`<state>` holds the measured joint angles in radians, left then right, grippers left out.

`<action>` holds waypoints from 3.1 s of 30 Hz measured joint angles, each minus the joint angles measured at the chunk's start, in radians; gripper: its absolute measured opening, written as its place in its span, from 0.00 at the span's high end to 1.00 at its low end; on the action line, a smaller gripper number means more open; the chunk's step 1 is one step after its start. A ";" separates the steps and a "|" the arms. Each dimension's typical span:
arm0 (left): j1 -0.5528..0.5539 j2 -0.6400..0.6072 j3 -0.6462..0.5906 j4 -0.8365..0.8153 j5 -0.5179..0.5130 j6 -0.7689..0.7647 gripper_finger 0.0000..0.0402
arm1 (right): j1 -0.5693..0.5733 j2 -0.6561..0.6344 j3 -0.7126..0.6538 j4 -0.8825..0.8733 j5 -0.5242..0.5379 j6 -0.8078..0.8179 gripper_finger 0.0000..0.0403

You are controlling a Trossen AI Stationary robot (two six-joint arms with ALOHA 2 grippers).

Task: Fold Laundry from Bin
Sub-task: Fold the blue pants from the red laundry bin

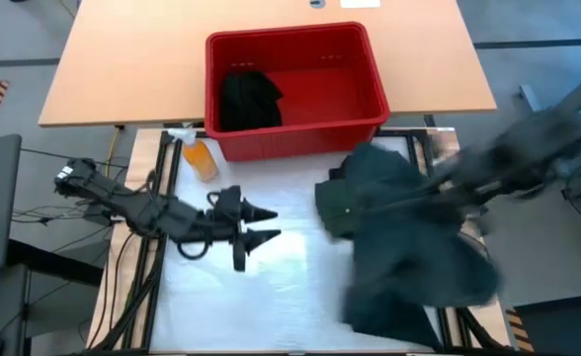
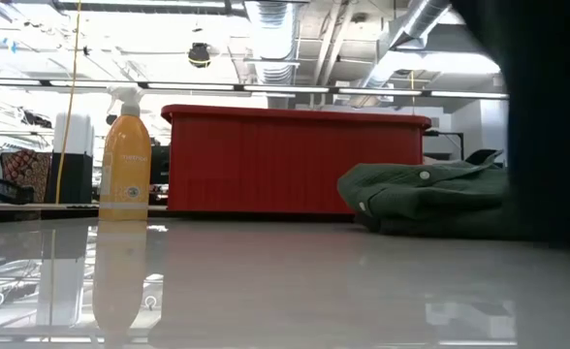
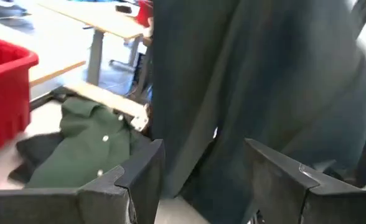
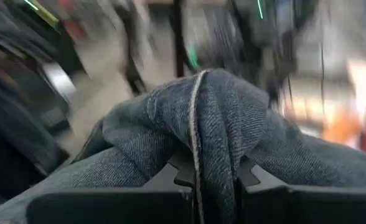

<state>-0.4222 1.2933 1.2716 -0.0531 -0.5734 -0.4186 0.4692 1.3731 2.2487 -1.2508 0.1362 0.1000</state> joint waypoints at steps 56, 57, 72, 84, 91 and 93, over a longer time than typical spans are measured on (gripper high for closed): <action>0.087 0.223 -0.033 -0.232 0.420 0.248 0.49 | 0.233 -0.071 -0.658 -0.173 0.443 1.216 0.36; 0.088 0.235 -0.033 -0.232 0.414 0.254 0.49 | 0.254 -0.088 -0.698 -0.167 0.457 1.258 0.36; 0.087 0.341 -0.033 -0.255 0.272 0.189 0.55 | 0.307 -0.196 -0.903 0.013 0.497 1.283 0.36; 0.056 0.186 -0.031 -0.229 0.361 0.199 0.98 | 0.274 -0.189 -0.903 0.177 0.497 1.101 0.36; -0.026 -0.149 -0.057 -0.288 0.394 0.277 0.98 | 0.203 -0.143 -0.929 0.384 0.456 0.918 0.36; -0.058 -0.242 -0.129 -0.251 0.367 0.258 0.98 | 0.175 -0.122 -0.975 0.483 0.385 0.849 0.36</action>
<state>-0.4802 1.0510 1.1426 -0.3038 -0.2066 -0.1606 0.6443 1.2510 1.2736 -0.7681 0.5210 0.9486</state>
